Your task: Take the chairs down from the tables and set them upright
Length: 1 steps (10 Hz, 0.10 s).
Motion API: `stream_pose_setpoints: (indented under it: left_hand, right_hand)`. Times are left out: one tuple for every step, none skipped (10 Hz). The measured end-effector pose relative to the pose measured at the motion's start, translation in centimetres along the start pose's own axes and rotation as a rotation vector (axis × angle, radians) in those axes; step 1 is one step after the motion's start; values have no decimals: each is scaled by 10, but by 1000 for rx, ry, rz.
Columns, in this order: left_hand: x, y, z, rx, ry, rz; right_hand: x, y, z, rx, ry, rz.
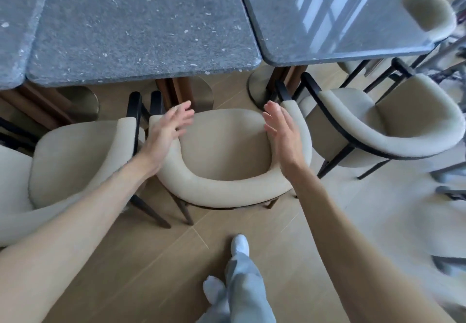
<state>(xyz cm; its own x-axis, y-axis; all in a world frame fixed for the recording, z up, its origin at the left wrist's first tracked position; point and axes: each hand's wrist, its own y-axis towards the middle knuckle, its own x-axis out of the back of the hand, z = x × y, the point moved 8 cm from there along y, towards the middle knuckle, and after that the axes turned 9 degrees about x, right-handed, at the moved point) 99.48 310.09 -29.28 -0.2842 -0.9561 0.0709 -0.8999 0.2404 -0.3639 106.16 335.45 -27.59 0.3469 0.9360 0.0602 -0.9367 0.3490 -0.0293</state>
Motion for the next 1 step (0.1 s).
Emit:
stream_pose_setpoints:
  left_hand:
    - [26,6,-38,-80,-138,-16]
  right_hand:
    - [-19,16,38,75,78,-41]
